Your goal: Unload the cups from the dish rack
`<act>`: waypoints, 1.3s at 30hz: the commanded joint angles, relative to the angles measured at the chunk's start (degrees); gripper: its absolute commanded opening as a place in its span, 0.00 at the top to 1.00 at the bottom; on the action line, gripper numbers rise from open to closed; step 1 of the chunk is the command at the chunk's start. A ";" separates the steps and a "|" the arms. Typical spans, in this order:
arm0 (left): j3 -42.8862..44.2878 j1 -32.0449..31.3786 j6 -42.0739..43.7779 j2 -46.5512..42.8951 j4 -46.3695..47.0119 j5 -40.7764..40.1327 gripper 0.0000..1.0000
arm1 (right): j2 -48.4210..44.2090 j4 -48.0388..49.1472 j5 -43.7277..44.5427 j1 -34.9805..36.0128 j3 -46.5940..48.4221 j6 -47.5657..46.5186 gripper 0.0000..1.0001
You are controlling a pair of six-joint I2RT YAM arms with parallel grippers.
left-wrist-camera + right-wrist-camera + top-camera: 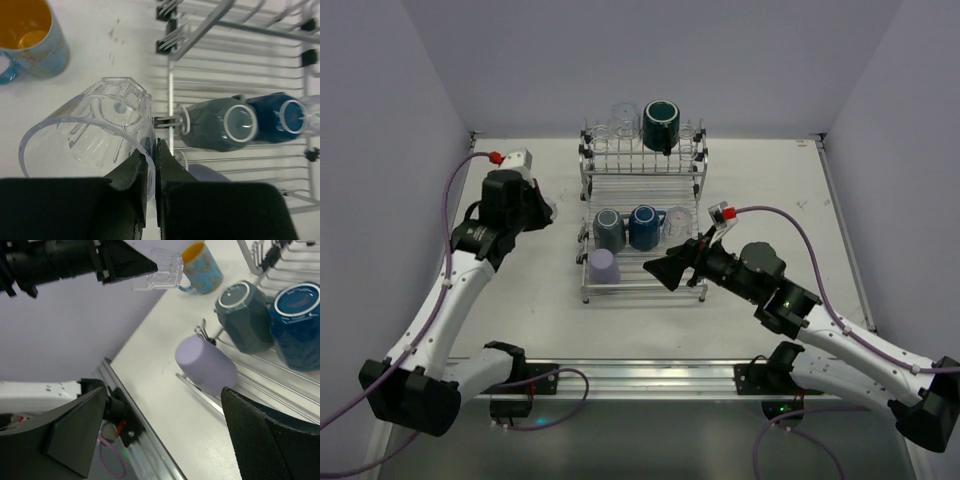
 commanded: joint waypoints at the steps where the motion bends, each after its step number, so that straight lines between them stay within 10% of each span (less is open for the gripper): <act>1: 2.18 0.27 3.83 6.81 -2.55 -8.28 1.00 | 0.74 -8.76 0.40 0.34 4.04 -6.50 0.01; 13: 8.59 0.18 6.64 30.46 -1.59 -13.73 0.99 | 5.57 -15.80 3.99 6.31 6.16 -12.48 0.01; 23: 8.95 0.27 8.67 38.03 -1.94 -16.90 0.56 | 19.19 -16.95 10.68 13.26 14.41 -17.23 0.01; 39: -5.09 0.18 2.96 6.15 8.87 1.20 0.22 | 41.68 -19.41 18.59 13.35 30.93 -20.92 0.01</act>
